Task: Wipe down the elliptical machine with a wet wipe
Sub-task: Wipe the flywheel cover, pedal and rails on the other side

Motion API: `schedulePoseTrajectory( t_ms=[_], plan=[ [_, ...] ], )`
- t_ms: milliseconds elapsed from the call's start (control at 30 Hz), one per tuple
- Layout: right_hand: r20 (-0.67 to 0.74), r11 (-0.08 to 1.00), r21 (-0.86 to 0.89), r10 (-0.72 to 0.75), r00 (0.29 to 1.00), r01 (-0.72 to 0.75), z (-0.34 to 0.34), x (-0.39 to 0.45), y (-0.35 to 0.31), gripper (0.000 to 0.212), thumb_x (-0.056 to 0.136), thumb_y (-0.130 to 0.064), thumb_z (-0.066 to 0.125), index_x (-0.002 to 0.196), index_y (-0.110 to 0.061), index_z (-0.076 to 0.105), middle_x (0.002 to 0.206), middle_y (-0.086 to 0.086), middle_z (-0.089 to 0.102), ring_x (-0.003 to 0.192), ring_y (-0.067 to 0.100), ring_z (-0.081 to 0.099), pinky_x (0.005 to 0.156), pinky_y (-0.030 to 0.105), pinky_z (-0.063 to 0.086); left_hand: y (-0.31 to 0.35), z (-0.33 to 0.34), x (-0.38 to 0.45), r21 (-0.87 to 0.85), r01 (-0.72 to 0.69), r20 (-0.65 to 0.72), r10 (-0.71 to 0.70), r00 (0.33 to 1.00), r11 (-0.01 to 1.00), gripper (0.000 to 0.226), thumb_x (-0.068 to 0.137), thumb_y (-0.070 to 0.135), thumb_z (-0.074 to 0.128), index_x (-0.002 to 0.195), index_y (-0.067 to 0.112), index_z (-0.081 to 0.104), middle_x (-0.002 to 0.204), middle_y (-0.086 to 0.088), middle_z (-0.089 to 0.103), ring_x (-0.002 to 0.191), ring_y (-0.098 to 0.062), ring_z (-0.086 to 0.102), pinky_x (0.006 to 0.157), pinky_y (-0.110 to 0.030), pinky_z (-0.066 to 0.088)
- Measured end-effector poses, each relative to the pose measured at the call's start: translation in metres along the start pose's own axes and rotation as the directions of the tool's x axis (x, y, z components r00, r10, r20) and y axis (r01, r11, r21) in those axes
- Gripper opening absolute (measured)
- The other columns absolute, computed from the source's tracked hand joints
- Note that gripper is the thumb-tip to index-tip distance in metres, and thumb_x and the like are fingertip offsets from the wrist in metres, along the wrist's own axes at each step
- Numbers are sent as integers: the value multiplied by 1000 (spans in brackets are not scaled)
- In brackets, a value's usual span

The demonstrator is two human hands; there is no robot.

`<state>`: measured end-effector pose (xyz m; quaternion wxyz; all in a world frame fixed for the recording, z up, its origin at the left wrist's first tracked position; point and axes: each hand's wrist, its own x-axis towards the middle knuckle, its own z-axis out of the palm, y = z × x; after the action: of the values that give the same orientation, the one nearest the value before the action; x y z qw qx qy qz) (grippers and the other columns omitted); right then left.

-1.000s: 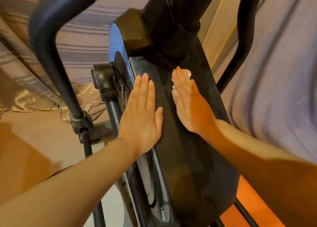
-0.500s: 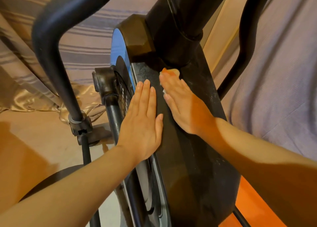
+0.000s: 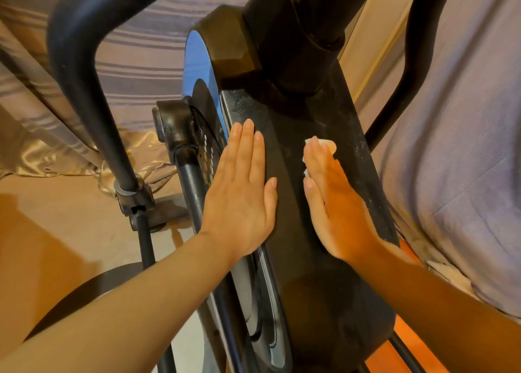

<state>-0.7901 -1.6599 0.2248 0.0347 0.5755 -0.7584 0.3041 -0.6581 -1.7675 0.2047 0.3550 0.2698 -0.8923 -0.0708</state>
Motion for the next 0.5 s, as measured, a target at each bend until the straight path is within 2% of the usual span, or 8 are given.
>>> schedulePoseTrajectory(
  t_ms=[67,133,167,233,300,333,433,500],
  plan=[
    [-23,999,38,13,1000,-12,6,-26,-3,60,100,-52,24,152,-44,-4,157,-27,4,145,-6,12,116,14,14,0,0,0,-12,1,5,-1,1000,1000,64,103,35,22,155,-2,15,164,-19,6,153,-29,-1,124,-43,7],
    [-35,999,31,33,999,-32,10,-34,-6,60,100,-52,28,151,-45,-4,156,-28,3,140,-15,12,110,4,11,0,0,0,-19,-3,5,3,1000,1000,64,103,34,23,155,-2,14,164,-19,6,152,-29,-2,124,-43,7],
    [-1,997,36,73,997,-73,9,-28,-8,60,100,-51,27,149,-47,-7,156,-28,0,139,-19,8,109,3,9,-1,0,0,-18,-5,4,5,1000,1000,64,103,34,24,155,-2,14,164,-19,6,152,-29,-2,124,-43,8],
    [-6,992,-104,68,998,-68,12,-9,-7,57,101,-49,19,151,-41,-8,160,-18,-1,145,-9,3,115,13,4,-1,0,0,-14,-7,6,7,1000,1000,63,103,34,24,155,-1,13,164,-19,6,152,-29,-2,124,-44,8],
    [-86,968,-247,31,996,-51,15,20,-6,59,103,-43,14,155,-17,11,163,3,10,150,13,8,121,28,5,-1,-1,0,-2,-11,5,11,1000,1000,63,103,34,24,155,-2,14,164,-20,6,152,-29,-2,124,-43,8],
    [-104,960,-272,43,994,-70,12,35,-11,58,104,-39,15,154,-10,15,162,8,12,150,18,9,121,31,4,-1,-1,0,3,-16,5,16,1000,1000,63,103,34,24,155,-2,14,164,-20,6,152,-29,-2,124,-43,7],
    [-57,960,-225,157,986,-166,4,64,-22,56,106,-31,24,155,-9,7,164,8,3,150,18,-1,119,27,-4,0,-3,1,-9,-22,7,22,1000,1000,64,103,34,24,155,-3,14,164,-20,6,152,-28,-3,125,-39,1],
    [-67,974,-123,182,981,-189,2,63,-31,57,106,-29,27,155,-10,6,164,7,2,150,17,-1,123,33,2,0,-3,2,-10,-17,12,18,1000,1000,64,103,34,24,155,-3,14,164,-20,5,152,-28,-4,125,-38,-1]
  ],
)
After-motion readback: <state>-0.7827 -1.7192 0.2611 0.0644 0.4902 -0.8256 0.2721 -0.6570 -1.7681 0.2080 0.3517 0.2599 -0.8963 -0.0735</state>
